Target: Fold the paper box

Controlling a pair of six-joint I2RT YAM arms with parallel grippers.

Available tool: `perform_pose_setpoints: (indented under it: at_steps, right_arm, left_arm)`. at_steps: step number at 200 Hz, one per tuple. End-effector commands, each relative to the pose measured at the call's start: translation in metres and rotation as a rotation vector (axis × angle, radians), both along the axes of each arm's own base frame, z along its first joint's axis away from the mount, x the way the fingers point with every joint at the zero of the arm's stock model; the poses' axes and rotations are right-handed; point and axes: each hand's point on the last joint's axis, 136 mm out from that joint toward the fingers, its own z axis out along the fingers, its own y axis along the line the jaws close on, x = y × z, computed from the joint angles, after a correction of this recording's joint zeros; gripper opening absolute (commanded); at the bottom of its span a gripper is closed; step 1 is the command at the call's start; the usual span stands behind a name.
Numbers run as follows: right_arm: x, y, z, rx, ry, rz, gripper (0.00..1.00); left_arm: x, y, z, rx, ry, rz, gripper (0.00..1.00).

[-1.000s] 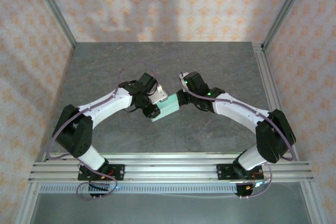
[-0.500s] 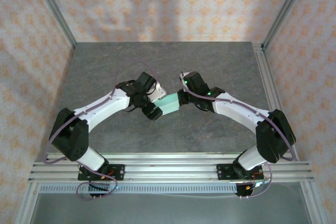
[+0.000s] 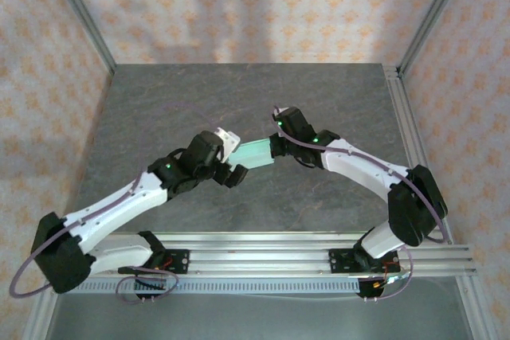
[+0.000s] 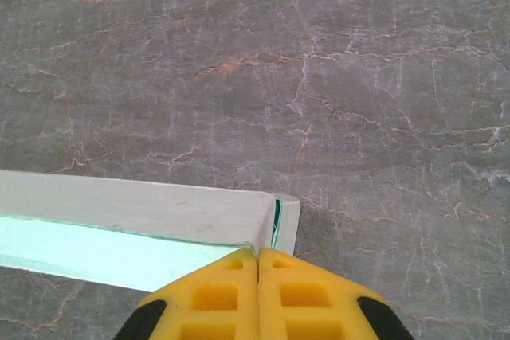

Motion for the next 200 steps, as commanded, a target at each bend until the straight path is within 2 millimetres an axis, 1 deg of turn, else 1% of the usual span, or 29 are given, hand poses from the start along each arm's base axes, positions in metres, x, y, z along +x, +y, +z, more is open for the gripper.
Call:
perform_pose_setpoints:
  at_steps: [1, 11, 21, 27, 43, 50, 59, 73, 83, 94, 125, 159, 200]
  right_arm:
    - [0.004, -0.004, 0.008, -0.001, -0.01, -0.055, 0.0]
    - [0.005, -0.004, 0.009, 0.001, -0.011, -0.062, 0.0]
    - [0.005, -0.004, 0.011, 0.002, -0.011, -0.064, 0.0]
    - [0.006, -0.003, 0.012, 0.003, -0.012, -0.067, 0.0]
    - [0.006, -0.003, 0.013, -0.002, -0.005, -0.065, 0.0]
    - [0.006, -0.003, 0.012, -0.006, -0.002, -0.066, 0.0]
    - [0.006, -0.003, 0.013, -0.008, 0.002, -0.067, 0.0]
    - [0.006, -0.004, 0.012, -0.015, 0.007, -0.068, 0.0]
    - [0.005, -0.004, 0.012, -0.019, 0.008, -0.067, 0.0]
    - [0.005, -0.006, 0.012, -0.03, 0.012, -0.072, 0.0]
    - [0.004, -0.005, 0.009, -0.036, 0.037, -0.076, 0.0]
    - [0.005, -0.006, 0.002, -0.053, 0.057, -0.087, 0.0]
    - [0.009, -0.007, 0.003, -0.073, 0.058, -0.101, 0.0]
  left_arm:
    - [0.012, 0.042, 0.023, -0.083, -0.059, 0.36, 1.0]
    - [0.008, 0.048, 0.024, -0.061, -0.021, 0.395, 1.0]
    - [0.002, 0.049, 0.021, -0.053, 0.027, 0.399, 1.0]
    - [-0.002, 0.048, 0.02, -0.054, 0.052, 0.394, 0.98]
    - [-0.012, 0.046, 0.01, -0.035, 0.116, 0.367, 0.89]
    - [-0.015, 0.048, 0.007, -0.016, 0.137, 0.361, 0.83]
    - [-0.018, 0.049, 0.003, 0.015, 0.163, 0.357, 0.76]
    - [-0.019, 0.053, 0.001, 0.054, 0.212, 0.367, 0.69]
    - [-0.018, 0.057, 0.0, 0.066, 0.253, 0.392, 0.64]
    - [-0.015, 0.056, -0.003, 0.06, 0.3, 0.393, 0.61]
    - [-0.004, 0.048, -0.005, 0.057, 0.346, 0.38, 0.59]
    - [0.014, 0.039, -0.008, 0.068, 0.353, 0.375, 0.59]
    - [0.031, 0.037, -0.013, 0.059, 0.376, 0.389, 0.53]
